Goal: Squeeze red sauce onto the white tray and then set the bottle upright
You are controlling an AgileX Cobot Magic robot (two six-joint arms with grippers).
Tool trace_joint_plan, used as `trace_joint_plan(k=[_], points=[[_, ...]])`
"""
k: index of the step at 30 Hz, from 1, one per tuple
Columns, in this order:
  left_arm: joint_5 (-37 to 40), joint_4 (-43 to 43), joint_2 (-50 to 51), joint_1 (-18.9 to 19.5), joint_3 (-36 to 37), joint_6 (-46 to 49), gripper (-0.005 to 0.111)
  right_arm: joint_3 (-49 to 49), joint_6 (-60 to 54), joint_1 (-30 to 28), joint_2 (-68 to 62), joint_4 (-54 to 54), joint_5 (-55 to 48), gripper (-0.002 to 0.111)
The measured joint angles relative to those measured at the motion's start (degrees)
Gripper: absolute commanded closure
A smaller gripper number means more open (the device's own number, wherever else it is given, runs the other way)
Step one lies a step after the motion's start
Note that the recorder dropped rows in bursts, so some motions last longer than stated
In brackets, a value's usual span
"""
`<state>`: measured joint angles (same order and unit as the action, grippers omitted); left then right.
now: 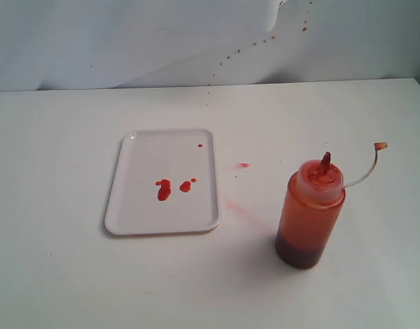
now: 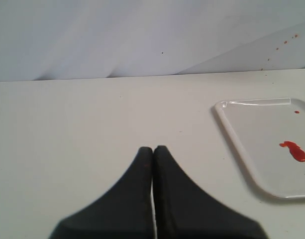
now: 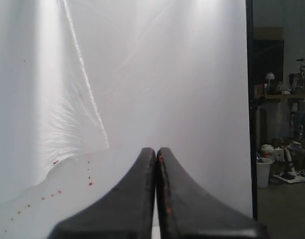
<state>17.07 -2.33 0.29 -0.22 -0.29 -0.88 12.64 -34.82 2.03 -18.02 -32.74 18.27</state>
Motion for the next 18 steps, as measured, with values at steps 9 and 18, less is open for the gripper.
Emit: trace_joint_plan(k=[9, 18], points=[[0.0, 0.0, 0.0, 0.0, 0.0, 0.0, 0.107, -10.5, 17.4, -5.2, 8.5, 18.8, -0.1, 0.108], [0.0, 0.0, 0.0, 0.0, 0.0, 0.0, 0.107, -12.4, 25.8, -6.0, 9.6, 28.5, -8.1, 0.108]])
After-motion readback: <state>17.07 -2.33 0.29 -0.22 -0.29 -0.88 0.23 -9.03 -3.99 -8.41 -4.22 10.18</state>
